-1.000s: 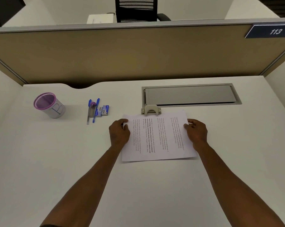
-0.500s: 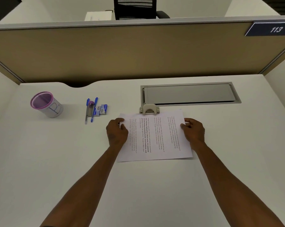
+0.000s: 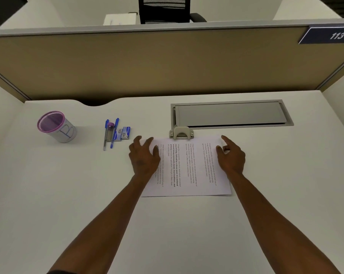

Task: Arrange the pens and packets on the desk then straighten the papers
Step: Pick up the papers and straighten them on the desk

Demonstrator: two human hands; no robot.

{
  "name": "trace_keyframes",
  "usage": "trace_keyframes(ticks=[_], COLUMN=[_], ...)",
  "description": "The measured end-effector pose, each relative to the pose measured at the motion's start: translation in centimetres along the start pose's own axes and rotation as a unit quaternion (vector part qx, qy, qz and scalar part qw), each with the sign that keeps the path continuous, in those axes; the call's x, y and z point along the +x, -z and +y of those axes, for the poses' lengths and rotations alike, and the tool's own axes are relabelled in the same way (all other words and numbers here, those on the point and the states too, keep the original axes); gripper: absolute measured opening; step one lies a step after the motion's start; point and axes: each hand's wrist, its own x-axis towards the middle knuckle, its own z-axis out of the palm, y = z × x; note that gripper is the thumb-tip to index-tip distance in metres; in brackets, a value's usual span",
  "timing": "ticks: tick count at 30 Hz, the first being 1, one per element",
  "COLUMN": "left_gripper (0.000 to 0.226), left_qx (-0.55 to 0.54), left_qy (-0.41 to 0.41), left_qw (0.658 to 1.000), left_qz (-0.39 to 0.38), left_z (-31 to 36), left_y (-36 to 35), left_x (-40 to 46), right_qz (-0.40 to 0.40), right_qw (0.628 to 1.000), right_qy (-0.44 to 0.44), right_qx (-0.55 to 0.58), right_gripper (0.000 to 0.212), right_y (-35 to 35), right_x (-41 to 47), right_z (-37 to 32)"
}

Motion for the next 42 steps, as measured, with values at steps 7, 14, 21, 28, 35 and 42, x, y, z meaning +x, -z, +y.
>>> trace_keyframes(ticks=[7, 14, 21, 28, 35, 42], left_gripper=[0.044, 0.046, 0.047, 0.051, 0.076, 0.115], left_qx=[0.112, 0.122, 0.126, 0.115, 0.058, -0.021], left_qy=[-0.165, -0.166, -0.155, -0.159, -0.105, -0.006], left_qw=[0.974, 0.969, 0.969, 0.969, 0.988, 0.99], left_qz=[-0.108, -0.135, -0.146, -0.151, -0.096, -0.14], left_z=[1.2, 1.3, 1.6, 1.6, 0.0, -1.6], left_y=[-1.0, -0.9, -0.8, -1.0, -0.8, 0.0], left_x=[0.7, 1.0, 1.5, 1.6, -0.3, -4.5], right_qz=[-0.019, -0.028, -0.029, -0.021, -0.02, -0.023], right_qw=[1.0, 0.999, 0.997, 0.998, 0.999, 0.998], right_qy=[-0.008, -0.034, -0.056, -0.044, -0.034, -0.053], right_qx=[-0.019, 0.006, 0.047, 0.047, 0.028, 0.013], right_gripper=[0.03, 0.027, 0.028, 0.027, 0.039, 0.046], right_y=[-0.9, -0.9, -1.5, -1.5, -1.6, -0.7], right_x=[0.3, 1.0, 1.4, 2.0, 1.6, 1.0], right_z=[-0.6, -0.7, -0.9, -0.7, -0.9, -0.6])
